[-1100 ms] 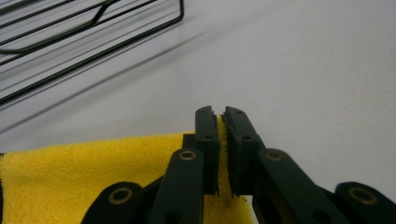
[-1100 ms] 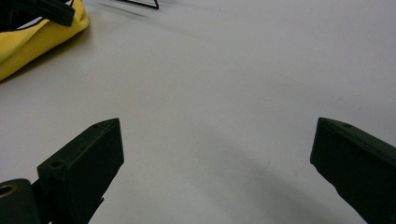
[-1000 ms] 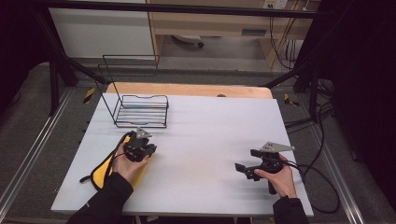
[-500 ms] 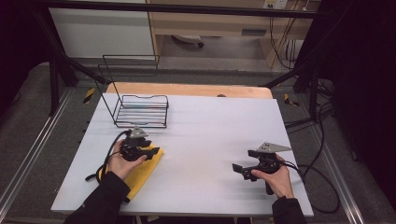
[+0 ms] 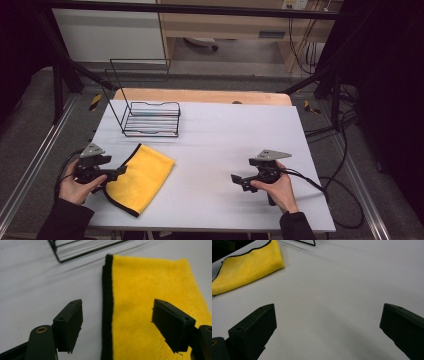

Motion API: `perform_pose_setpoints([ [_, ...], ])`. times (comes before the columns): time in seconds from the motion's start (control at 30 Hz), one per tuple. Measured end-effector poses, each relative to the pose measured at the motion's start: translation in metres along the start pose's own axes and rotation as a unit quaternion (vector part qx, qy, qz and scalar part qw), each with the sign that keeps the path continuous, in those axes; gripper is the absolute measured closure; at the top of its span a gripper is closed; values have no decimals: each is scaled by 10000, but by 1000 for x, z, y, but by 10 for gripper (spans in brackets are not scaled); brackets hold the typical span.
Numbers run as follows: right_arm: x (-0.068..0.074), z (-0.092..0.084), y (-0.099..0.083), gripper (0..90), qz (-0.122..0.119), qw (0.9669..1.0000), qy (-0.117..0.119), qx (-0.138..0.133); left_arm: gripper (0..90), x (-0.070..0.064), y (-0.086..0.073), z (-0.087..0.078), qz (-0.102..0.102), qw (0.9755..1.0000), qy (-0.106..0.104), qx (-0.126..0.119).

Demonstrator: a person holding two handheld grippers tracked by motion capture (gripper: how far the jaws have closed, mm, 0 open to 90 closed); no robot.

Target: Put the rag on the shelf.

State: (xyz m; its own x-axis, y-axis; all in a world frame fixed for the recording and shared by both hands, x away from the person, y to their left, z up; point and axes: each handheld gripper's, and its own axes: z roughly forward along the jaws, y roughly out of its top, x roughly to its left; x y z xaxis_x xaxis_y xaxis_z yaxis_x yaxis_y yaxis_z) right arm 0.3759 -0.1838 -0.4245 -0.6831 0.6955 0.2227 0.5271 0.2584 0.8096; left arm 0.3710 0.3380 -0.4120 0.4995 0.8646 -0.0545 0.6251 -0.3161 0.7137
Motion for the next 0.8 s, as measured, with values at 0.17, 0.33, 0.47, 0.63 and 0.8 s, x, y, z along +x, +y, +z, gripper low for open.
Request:
perform_pose_setpoints([
  [0.17,22,23,15,20,-18,10000,40,57,383,7,-20,-1,-53,9998,18,213],
  [0.33,48,51,34,49,-79,9997,211,126,488,7,-32,3,-97,9994,-68,313],
  [0.47,69,81,45,84,-107,9995,263,163,574,7,-38,2,-233,9991,-279,226],
  [0.63,90,121,50,165,-140,9987,290,398,634,3,-40,1,-154,9990,-319,288],
  [0.8,102,149,55,292,21,9987,280,428,645,2,-39,1,-173,9986,-325,371],
])
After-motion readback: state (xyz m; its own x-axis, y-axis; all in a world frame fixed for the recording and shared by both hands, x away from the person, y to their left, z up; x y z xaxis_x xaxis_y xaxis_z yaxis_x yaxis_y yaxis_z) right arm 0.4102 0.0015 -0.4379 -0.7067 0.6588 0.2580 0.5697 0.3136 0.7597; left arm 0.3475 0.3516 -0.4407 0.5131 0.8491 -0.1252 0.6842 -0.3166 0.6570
